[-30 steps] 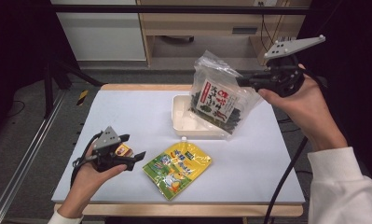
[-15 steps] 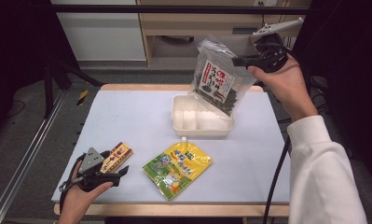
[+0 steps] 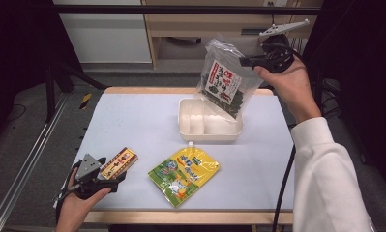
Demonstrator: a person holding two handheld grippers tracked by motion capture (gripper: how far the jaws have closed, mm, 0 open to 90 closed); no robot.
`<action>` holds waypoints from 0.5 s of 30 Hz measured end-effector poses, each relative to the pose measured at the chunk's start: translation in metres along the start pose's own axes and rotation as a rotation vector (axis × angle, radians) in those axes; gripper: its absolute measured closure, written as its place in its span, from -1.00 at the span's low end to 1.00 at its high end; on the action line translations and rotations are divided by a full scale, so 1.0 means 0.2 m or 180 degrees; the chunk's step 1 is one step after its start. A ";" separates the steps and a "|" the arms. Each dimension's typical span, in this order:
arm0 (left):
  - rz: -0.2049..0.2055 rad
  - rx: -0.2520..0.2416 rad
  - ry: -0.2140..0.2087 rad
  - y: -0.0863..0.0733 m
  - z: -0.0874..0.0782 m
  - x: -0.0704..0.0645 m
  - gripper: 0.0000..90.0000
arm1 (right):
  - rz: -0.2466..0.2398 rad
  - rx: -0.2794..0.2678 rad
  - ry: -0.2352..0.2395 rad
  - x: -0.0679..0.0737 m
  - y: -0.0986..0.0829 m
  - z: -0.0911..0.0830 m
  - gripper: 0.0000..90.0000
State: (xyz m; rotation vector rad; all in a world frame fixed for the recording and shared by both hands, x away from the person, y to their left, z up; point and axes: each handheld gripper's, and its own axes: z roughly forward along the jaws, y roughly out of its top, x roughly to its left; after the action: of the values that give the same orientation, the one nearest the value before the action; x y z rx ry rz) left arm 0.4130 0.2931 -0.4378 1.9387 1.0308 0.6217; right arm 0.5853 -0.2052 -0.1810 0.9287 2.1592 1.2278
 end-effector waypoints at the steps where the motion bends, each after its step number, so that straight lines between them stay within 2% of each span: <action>1: -0.0008 0.0002 0.0004 0.00 0.00 0.00 -0.80 | -0.0005 -0.0026 0.0002 0.00 -0.01 0.00 0.98; 5: -0.0013 0.0017 0.0009 0.00 0.00 0.00 -0.80 | 0.0034 -0.0047 -0.0011 -0.02 -0.02 0.01 0.98; 15: -0.0016 0.0020 0.0000 0.00 0.00 0.01 -0.79 | 0.0124 0.0026 -0.0012 -0.04 -0.08 0.07 0.98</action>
State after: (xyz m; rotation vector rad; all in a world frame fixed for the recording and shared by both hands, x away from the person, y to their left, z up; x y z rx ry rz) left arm 0.4132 0.2941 -0.4383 1.9411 1.0385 0.6164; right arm 0.5947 -0.2094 -0.2000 0.9801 2.1544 1.2355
